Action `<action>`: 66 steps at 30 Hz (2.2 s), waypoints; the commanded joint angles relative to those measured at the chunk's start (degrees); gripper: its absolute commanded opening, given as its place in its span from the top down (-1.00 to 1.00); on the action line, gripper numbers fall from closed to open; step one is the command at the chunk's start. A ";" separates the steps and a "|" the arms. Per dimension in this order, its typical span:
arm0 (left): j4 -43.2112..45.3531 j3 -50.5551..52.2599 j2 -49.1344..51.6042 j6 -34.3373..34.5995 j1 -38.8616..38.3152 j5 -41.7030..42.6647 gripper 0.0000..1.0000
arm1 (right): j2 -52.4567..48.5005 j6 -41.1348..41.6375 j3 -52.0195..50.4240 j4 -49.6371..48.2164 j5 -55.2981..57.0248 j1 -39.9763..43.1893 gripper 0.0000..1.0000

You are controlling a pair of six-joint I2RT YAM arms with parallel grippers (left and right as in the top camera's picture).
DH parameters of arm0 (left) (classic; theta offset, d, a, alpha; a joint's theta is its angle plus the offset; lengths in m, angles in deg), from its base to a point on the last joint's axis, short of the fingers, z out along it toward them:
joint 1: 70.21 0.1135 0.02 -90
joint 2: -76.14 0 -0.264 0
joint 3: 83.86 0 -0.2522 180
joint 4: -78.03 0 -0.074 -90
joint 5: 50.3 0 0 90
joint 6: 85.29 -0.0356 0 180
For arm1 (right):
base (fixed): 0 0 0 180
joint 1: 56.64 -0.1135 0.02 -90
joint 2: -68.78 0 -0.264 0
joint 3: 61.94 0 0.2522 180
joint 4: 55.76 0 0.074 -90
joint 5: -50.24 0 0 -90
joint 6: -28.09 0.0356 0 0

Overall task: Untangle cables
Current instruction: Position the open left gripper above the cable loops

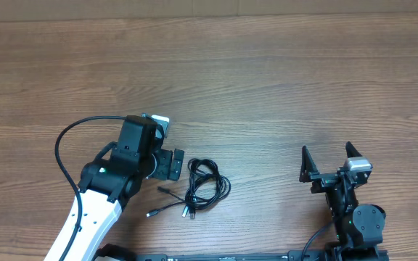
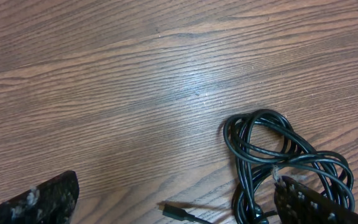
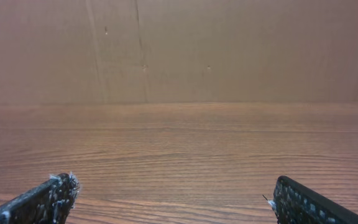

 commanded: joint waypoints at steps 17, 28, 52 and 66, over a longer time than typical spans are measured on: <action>0.33 -1.49 0.37 0.83 -0.37 -0.74 -0.99 | 0.61 -0.26 -0.59 -0.31 -0.02 0.11 -1.00; 1.05 -1.49 0.37 0.83 -0.37 -0.70 -0.99 | 0.61 -0.26 -0.59 -0.31 -0.02 0.11 -1.00; 2.03 -1.46 0.37 0.83 -0.37 -0.39 -1.00 | 0.61 -0.26 -0.59 -0.31 -0.02 0.11 -1.00; 1.95 -1.38 2.16 1.27 -0.37 3.30 -0.99 | 0.61 -0.26 -0.59 -0.31 -0.02 0.11 -1.00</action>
